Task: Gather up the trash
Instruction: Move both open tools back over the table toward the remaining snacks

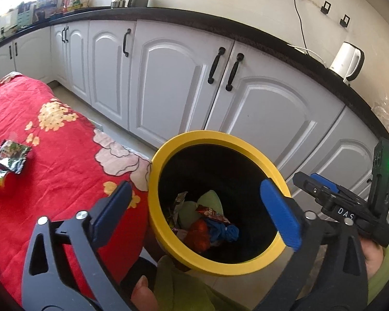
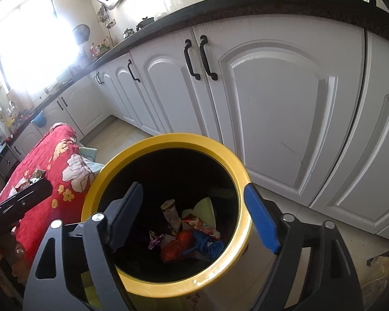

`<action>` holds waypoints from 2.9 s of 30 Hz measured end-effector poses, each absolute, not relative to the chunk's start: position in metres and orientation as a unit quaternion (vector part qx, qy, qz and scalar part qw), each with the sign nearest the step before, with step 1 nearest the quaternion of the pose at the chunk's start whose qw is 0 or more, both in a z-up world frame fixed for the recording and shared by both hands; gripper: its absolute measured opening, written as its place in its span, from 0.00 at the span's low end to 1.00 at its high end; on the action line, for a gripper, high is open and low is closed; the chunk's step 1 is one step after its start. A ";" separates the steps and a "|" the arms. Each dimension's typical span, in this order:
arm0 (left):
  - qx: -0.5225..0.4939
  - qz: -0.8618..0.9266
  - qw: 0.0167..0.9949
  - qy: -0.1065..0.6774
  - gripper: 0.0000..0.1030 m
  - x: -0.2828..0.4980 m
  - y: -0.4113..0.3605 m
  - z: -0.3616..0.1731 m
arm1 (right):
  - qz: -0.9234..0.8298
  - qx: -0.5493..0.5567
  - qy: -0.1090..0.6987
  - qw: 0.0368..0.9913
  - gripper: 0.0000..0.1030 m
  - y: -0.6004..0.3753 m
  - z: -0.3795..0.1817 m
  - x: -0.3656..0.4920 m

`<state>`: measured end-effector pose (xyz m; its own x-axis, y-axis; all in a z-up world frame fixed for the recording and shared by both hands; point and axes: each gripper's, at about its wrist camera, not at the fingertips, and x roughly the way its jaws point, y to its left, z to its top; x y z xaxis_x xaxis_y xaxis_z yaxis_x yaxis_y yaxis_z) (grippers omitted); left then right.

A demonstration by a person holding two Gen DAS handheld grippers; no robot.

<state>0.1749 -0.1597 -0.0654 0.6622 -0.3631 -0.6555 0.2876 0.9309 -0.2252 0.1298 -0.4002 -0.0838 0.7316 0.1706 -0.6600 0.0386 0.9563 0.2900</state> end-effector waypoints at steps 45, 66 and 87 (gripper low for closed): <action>-0.084 -0.003 0.960 0.268 0.89 0.122 0.006 0.000 | 0.218 0.034 0.308 0.925 0.86 -0.229 -0.004 0.113; -0.127 0.091 0.952 0.262 0.89 0.124 0.103 -0.008 | 0.313 -0.034 0.322 0.893 0.83 -0.121 -0.015 0.134; -0.184 0.109 0.918 0.335 0.75 0.158 0.174 -0.051 | 0.399 -0.152 0.344 0.836 0.55 -0.012 -0.051 0.184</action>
<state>0.1585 0.1736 -0.0510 0.7520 0.0772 -0.6547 -0.3240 0.9081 -0.2651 0.1837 -0.0117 -0.0512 0.4449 0.5634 -0.6961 -0.7722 0.6351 0.0205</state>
